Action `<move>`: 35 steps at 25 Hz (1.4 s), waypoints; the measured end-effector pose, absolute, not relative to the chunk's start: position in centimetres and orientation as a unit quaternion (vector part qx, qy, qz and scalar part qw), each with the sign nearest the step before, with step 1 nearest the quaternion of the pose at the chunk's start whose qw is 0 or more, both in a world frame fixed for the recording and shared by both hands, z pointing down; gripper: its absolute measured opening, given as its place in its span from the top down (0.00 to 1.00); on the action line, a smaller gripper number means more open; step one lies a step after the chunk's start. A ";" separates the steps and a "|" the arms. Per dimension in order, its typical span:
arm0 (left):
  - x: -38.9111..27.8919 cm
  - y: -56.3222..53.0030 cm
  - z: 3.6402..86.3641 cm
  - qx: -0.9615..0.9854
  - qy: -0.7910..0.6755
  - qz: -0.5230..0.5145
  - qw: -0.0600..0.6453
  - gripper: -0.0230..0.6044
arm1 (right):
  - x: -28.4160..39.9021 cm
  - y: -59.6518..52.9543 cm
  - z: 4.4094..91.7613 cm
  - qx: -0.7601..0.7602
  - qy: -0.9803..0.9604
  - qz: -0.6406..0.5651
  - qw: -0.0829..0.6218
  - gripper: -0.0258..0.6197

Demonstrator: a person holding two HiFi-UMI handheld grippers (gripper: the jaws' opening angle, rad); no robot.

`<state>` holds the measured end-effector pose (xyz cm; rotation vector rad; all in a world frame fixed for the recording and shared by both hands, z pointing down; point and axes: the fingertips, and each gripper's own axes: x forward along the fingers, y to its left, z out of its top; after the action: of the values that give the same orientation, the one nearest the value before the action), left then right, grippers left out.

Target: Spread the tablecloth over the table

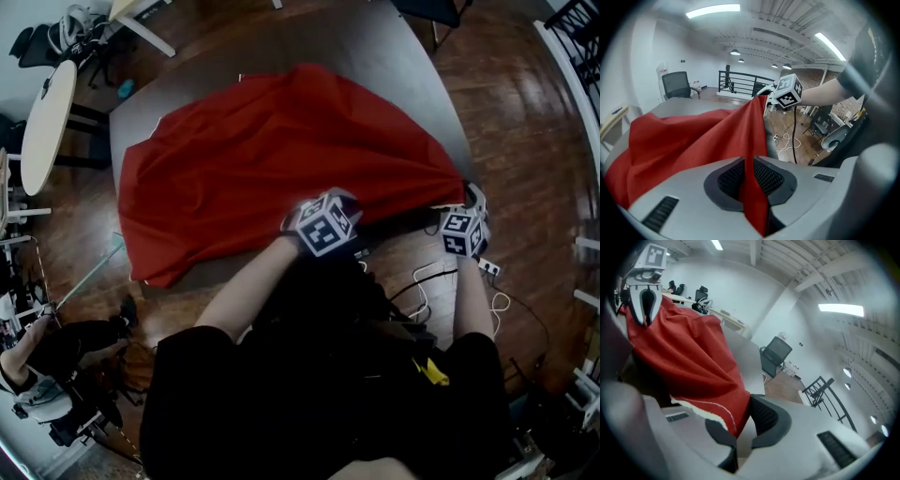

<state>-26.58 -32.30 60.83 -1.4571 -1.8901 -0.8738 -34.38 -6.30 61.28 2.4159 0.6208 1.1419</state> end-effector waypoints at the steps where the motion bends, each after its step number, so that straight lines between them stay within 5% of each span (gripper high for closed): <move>1: -26.4 -32.9 61.3 -0.550 -0.706 -0.337 0.293 0.86 | -35.2 -5.7 61.9 0.857 0.220 0.425 0.192 0.95; 11: -22.8 -40.6 64.2 -0.629 -0.617 -0.405 0.245 0.86 | -40.4 -5.5 64.6 0.849 0.220 0.464 0.125 0.93; 21: -22.0 -45.3 61.5 -0.685 -0.609 -0.356 0.182 0.86 | -44.1 -7.4 64.3 0.796 0.260 0.529 0.137 0.93; 24: -22.0 -47.7 60.2 -0.702 -0.606 -0.333 0.167 0.86 | -44.6 -11.5 65.3 0.796 0.228 0.545 0.134 0.63; 25: -21.8 -48.6 59.7 -0.709 -0.604 -0.326 0.164 0.86 | -44.6 -13.0 65.6 0.796 0.216 0.549 0.136 0.61; 35: -20.2 -61.1 56.7 -0.768 -0.562 -0.283 0.123 0.86 | -45.9 -26.9 60.7 0.813 0.212 0.510 0.184 0.61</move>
<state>-20.23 -61.11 56.74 -2.2403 -1.6384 -0.8250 -45.87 -26.90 60.66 2.2923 0.5987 1.4390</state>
